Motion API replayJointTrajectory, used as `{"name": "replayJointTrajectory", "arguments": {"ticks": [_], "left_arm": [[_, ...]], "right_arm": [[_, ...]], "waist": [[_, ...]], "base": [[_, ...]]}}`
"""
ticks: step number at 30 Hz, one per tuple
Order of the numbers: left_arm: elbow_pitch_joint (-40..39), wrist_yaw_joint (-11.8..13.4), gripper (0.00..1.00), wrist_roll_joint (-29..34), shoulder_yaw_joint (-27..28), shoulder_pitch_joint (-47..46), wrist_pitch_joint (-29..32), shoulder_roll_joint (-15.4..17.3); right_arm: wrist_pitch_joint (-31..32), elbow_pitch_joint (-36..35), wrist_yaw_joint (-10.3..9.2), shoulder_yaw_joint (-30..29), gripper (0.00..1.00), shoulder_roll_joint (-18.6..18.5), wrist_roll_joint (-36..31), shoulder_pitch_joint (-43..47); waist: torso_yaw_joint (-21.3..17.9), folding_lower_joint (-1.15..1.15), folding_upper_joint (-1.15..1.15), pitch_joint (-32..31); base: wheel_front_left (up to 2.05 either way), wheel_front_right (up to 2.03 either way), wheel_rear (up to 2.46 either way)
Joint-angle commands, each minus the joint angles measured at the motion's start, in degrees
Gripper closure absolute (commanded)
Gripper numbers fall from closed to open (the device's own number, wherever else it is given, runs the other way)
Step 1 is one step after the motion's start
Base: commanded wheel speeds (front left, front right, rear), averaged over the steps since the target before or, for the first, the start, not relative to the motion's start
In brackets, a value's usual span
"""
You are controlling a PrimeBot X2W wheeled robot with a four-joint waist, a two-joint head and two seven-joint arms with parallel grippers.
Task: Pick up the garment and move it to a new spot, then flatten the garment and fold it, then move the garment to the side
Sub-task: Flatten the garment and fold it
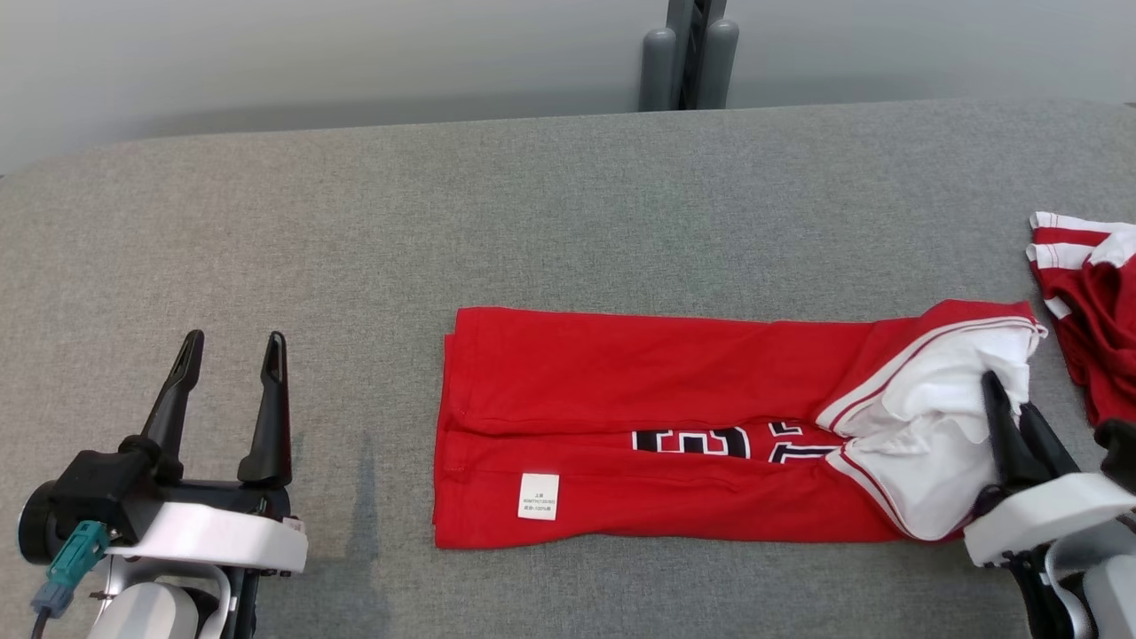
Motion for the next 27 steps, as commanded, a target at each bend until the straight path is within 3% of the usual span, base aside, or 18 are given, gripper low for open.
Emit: {"name": "replayJointTrajectory", "arguments": {"ticks": [1, 9, 14, 19, 27], "left_arm": [[0.0, 0.0, 0.0, -0.1, 0.2, -0.7, -0.2, 0.3], [-0.2, 0.1, 0.0, -0.3, -0.3, -1.0, 0.2, 0.3], [-0.1, -0.3, 0.0, -0.2, -0.9, -1.8, 0.3, 0.0], [0.3, -0.7, 0.0, 0.0, -1.8, -3.1, 0.2, -0.6], [2.2, -1.7, 0.0, 0.5, -3.4, -5.9, -0.1, -2.1]], "right_arm": [[0.8, -2.4, 0.01, 0.5, 1.0, 0.7, 0.1, -0.9], [9.2, -20.6, 0.01, 8.2, 1.0, 6.7, -0.3, -2.7], [12.7, -24.9, 0.01, 14.5, 1.0, 9.6, -0.1, -3.9], [13.1, -22.2, 0.01, 21.6, 1.0, 11.5, 0.4, -6.1], [8.0, -9.1, 0.02, 30.7, 1.0, 11.8, 5.7, -11.3]], "waist": [[0.0, 0.0, 0.0, 0.0], [0.7, 0.0, 0.0, 0.0], [1.8, 0.0, 0.0, 0.6], [3.8, 0.0, 0.0, 1.8], [6.5, 0.0, 0.0, 4.2]], "base": [[0.0, 0.0, 0.0], [0.0, 0.0, 0.0], [0.0, 0.0, 0.0], [0.0, 0.0, 0.0], [0.0, 0.0, 0.0]]}}
